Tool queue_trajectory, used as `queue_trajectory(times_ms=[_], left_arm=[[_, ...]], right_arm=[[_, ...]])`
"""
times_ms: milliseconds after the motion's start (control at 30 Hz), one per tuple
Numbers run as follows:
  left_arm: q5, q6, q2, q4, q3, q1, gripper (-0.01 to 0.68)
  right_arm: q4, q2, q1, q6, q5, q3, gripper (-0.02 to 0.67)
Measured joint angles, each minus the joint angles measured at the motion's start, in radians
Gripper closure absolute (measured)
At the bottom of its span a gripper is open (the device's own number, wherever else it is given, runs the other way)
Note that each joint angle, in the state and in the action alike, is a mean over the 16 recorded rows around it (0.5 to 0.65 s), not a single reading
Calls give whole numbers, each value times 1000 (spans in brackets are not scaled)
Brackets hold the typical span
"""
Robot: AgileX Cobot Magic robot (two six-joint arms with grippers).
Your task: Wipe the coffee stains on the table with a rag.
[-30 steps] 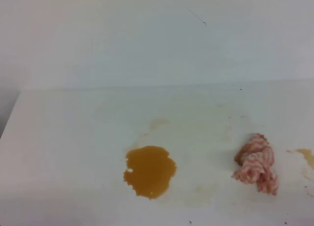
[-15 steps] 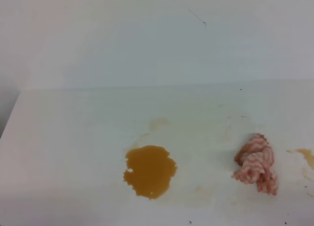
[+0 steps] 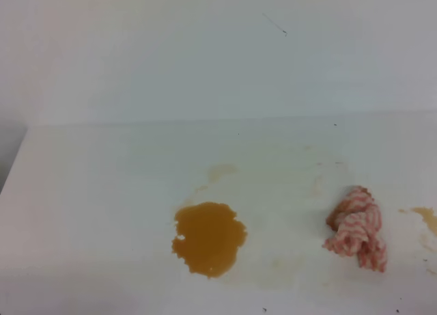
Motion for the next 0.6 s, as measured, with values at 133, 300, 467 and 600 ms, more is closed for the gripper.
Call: queue_trajectory(times_ms=[133,300,467,600], left_arm=[[0,0,-1,0,0,0,675],[0,0,-2,0,0,0,675],[0,0,-2,0,0,0,675],[1,0,-2,0,0,0,675]], right_arm=[[0,0,0,0,0,0,652],[-1,0,0,0,-1,0,652],[-4,0,0,0,-2,0,652],[-6,0,0,0,-3,0,652]])
